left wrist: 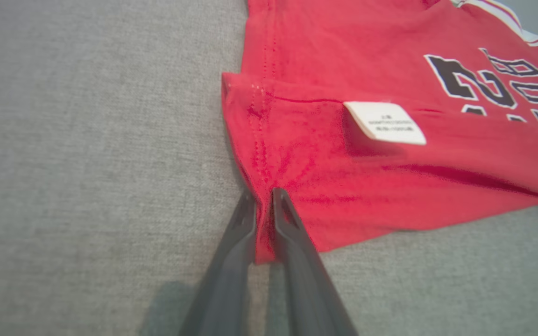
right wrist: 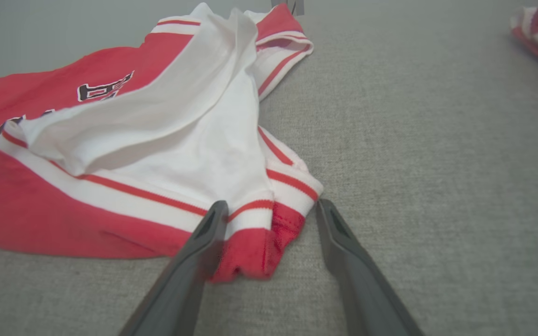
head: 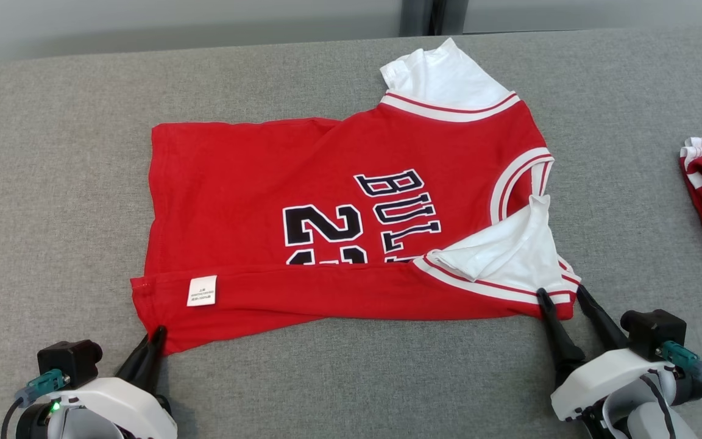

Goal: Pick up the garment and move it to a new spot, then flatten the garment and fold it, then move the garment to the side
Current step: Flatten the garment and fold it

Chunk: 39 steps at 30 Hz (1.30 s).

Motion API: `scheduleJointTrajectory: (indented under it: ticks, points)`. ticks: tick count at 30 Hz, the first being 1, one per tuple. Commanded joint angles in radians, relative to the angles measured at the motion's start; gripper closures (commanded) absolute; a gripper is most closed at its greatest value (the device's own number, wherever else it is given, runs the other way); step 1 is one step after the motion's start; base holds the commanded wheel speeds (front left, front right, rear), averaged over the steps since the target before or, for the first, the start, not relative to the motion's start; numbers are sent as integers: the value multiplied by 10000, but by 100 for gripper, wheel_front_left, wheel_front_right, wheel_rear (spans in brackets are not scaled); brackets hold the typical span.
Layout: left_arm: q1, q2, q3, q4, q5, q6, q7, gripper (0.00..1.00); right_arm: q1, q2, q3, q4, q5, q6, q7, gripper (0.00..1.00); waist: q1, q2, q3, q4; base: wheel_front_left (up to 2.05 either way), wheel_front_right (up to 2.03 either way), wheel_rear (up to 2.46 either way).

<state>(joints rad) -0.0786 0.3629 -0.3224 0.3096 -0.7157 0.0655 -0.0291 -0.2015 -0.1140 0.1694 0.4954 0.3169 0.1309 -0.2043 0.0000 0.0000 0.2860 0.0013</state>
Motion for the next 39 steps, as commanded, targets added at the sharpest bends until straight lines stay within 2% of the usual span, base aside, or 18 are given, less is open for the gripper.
scheduleJointTrajectory:
  ticks: [1,6,12,20,26,28,29,30,31,35,39]
  points:
    - [30,-21,-178,273,-29,-34,250,100,-41,-26,163,338,158,-1,59,100,0,0,33,-7,0,0,0]
    - [99,199,-265,139,-47,-178,433,100,-60,-137,81,422,554,-26,-142,100,0,0,27,24,0,0,0]
    - [506,749,-145,-880,-192,-95,930,100,619,-57,-446,-601,790,-26,-112,100,0,0,-83,138,0,0,0]
    - [1568,1544,-14,-2944,-512,434,2117,100,2421,285,-1457,-3014,531,-14,1156,100,0,0,-383,167,0,0,0]
    - [2159,1825,68,-3751,-734,725,2612,100,3451,499,-1970,-4337,366,-14,1978,100,0,0,-320,107,0,0,0]
    - [2189,1738,142,-3918,-742,815,2504,100,3656,559,-2043,-4547,352,-14,2235,100,0,0,-286,77,0,0,0]
    - [2193,1695,123,-3905,-716,869,2466,44,3674,571,-2046,-4635,358,-14,2313,100,0,0,-271,68,0,0,0]
    - [2120,1581,169,-3927,-693,926,2330,0,3652,580,-2044,-4687,351,-14,2355,61,0,0,-260,56,0,0,0]
    - [2033,1437,227,-3915,-731,979,2196,0,3615,590,-2033,-4709,347,-12,2370,0,0,0,-265,48,0,0,0]
    - [1761,987,528,-3852,-773,1176,1451,0,3369,603,-2163,-4908,298,-3,2075,0,0,0,-293,27,0,0,0]
    - [1345,575,1008,-3885,-512,1345,234,0,2903,601,-2537,-5342,37,-1,1398,0,0,0,-359,38,0,0,0]
